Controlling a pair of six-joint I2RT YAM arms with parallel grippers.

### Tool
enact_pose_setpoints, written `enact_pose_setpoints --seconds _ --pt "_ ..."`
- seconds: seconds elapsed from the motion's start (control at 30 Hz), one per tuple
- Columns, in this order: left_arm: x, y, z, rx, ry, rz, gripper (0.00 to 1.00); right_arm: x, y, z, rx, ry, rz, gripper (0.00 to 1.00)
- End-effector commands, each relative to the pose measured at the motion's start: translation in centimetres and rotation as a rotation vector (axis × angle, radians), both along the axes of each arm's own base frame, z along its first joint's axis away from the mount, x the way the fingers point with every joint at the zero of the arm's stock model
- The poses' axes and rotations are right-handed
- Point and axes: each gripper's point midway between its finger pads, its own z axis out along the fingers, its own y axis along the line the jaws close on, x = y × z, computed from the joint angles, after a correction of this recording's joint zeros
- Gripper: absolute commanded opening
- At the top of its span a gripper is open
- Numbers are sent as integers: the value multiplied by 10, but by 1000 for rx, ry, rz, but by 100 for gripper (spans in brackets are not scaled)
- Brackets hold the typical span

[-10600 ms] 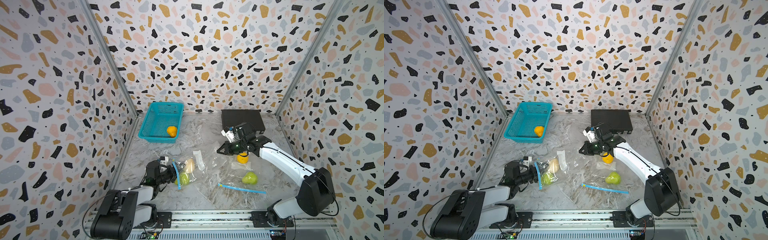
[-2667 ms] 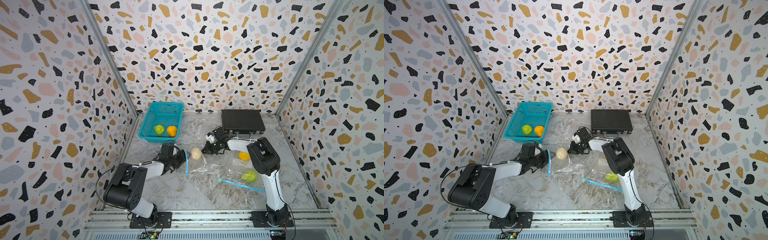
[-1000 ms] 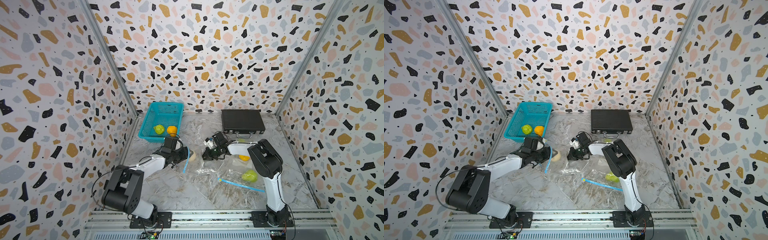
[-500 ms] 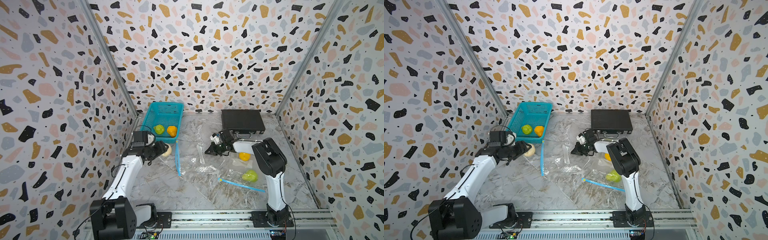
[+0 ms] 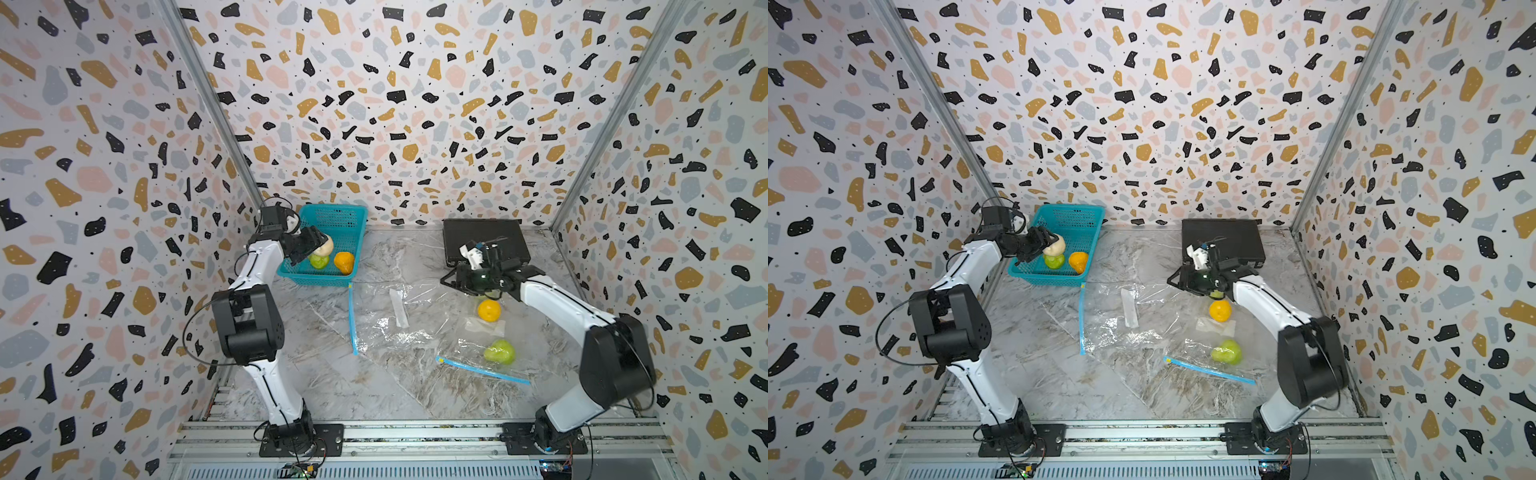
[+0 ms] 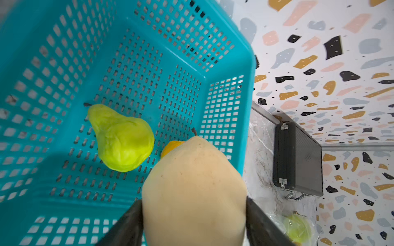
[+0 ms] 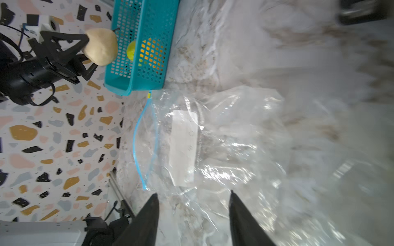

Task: Open the zip-top bag and take out the pear
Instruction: Place the pear in the basket, then unzip the zipper on the zipper food storage bag.

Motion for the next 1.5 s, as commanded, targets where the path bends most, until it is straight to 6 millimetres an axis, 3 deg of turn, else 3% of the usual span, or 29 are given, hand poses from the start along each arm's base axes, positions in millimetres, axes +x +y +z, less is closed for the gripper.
enact_pose_setpoints --seconds 0.0,0.03,0.1,0.2,0.27,0.33,0.47,0.6,0.67,0.8,0.93,1.03,1.13,1.27,1.47 --pt "14 -8 49 -67 -148 -50 90 -49 -70 -10 -215 60 -90 64" --pt "13 -11 55 -78 -160 -61 97 -58 -93 -14 -245 85 -147 68" --pt "4 -18 76 -106 -204 -71 99 -77 -126 -19 -262 124 -246 73" --pt "-25 -34 114 -84 -265 -91 99 -101 -163 -42 -301 186 -402 79" --pt "-53 -55 134 -91 -304 -135 99 -115 -171 -64 -271 263 -450 79" --pt "-84 -82 146 -95 -344 -196 99 -118 -164 -75 -217 294 -450 80" --pt "-144 -134 136 -135 -363 -298 99 -131 -171 -94 -242 347 -511 80" --pt "-187 -169 114 -160 -337 -371 99 -142 -162 -115 -170 404 -537 79" --pt "-203 -184 105 -161 -328 -417 99 -152 -161 -129 -172 443 -541 79" --pt "-223 -196 84 -144 -310 -450 99 -150 -148 -140 -62 429 -545 75" --pt "-232 -205 69 -147 -320 -476 99 -148 -134 -140 33 420 -511 55" --pt "-235 -211 65 -140 -348 -504 99 -138 -127 -122 93 375 -486 25" --pt "-233 -211 72 -112 -408 -522 99 -122 -123 -75 143 285 -458 11" --pt "-224 -210 95 -54 -536 -534 99 -108 -116 -9 177 207 -391 4" --pt "-217 -221 139 -3 -780 -617 99 -89 -101 53 312 168 -311 0"
